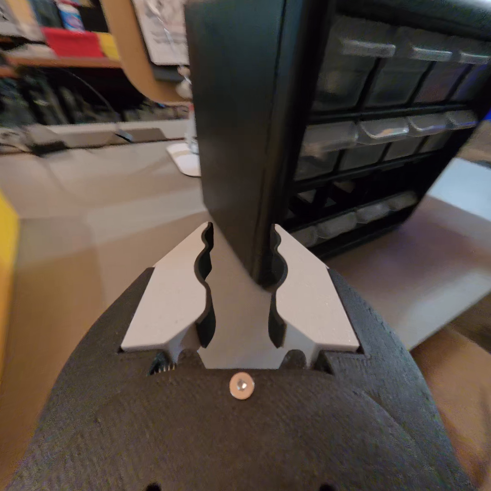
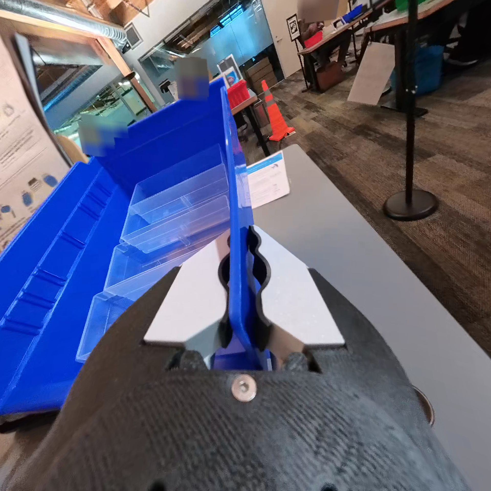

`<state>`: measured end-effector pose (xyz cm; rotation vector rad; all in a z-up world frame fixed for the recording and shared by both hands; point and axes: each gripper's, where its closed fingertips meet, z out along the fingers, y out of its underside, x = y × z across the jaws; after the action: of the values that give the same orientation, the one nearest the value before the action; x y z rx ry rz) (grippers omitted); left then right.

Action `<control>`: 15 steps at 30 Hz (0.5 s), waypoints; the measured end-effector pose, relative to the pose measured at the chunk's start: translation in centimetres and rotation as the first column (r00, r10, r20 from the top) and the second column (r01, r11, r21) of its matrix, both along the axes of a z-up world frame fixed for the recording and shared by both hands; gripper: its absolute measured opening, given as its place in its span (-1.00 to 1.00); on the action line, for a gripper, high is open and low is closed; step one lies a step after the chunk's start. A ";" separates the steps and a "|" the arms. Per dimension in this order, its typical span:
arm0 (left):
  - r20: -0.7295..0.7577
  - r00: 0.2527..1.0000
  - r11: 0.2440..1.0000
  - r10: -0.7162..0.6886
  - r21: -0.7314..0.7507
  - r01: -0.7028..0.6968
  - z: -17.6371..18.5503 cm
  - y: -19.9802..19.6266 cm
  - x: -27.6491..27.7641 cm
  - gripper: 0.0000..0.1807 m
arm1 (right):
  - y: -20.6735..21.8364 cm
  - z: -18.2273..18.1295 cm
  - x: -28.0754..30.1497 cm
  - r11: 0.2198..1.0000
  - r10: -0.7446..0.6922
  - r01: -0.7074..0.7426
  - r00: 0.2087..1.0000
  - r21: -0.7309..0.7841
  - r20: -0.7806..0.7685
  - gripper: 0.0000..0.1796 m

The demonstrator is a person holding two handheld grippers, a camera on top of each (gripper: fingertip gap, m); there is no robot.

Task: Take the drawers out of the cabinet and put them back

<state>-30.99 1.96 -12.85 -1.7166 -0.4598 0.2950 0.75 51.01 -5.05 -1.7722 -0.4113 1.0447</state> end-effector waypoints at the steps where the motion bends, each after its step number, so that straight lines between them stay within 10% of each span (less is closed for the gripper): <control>1: -0.053 0.996 0.998 0.065 -0.010 -0.066 0.8 -1.0 -0.8 -0.55 | -0.6 1.0 -0.3 1.000 0.011 -0.011 1.000 0.017 0.013 -0.93; 7: -0.342 0.827 0.887 0.445 0.038 -0.461 5.9 -9.0 -6.8 -0.39 | -5.3 7.8 -2.7 0.979 0.170 -0.182 0.977 0.088 0.132 -0.94; 15: -0.234 0.804 0.766 0.547 -0.248 -0.594 0.2 -15.1 -13.0 -0.11 | -14.6 17.3 -9.0 0.847 0.481 -0.514 0.849 0.135 0.220 -0.94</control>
<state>-43.96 -13.19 -12.62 -1.8033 -0.8657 0.9832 -8.24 36.39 12.26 -1.6243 -1.0992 1.1569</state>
